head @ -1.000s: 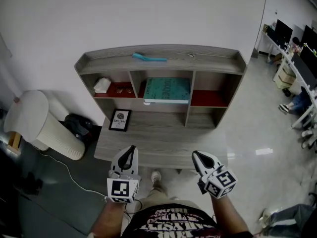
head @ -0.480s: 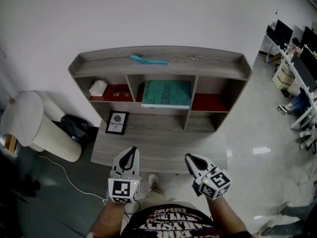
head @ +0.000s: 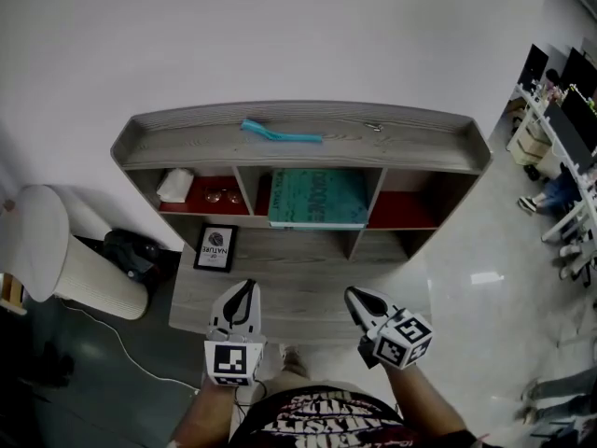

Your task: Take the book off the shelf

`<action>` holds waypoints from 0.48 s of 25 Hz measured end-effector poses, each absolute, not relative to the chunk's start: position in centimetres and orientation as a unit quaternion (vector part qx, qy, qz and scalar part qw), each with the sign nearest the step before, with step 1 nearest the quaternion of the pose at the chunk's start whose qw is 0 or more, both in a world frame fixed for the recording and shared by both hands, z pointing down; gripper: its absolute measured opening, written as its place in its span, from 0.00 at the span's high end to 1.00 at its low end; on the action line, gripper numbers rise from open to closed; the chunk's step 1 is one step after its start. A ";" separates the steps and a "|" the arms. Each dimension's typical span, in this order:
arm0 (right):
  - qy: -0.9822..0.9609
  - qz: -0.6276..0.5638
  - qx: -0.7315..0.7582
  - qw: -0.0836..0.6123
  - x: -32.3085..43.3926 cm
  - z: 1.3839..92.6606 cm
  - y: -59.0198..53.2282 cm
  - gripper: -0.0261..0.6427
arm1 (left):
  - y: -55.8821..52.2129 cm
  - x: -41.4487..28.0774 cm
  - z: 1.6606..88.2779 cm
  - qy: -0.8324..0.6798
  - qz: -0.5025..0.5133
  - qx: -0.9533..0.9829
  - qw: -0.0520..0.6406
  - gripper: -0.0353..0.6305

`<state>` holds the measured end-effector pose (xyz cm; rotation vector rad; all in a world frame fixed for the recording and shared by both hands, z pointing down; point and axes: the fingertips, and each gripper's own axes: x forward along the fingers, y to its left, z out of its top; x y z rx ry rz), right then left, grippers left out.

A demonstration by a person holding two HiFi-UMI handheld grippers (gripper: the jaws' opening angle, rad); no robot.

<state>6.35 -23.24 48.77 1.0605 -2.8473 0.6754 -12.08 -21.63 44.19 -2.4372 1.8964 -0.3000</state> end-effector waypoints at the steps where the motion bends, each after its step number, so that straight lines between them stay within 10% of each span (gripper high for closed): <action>1: -0.913 0.225 0.340 0.010 6.0 48.9 -24.1 0.95 | -22.4 -12.4 44.4 0.610 -0.096 -0.787 0.016 0.92; 12: -0.864 0.368 0.335 -0.075 3.4 51.1 -33.8 0.87 | -29.4 -14.3 48.3 0.584 -0.119 -0.803 -0.025 0.92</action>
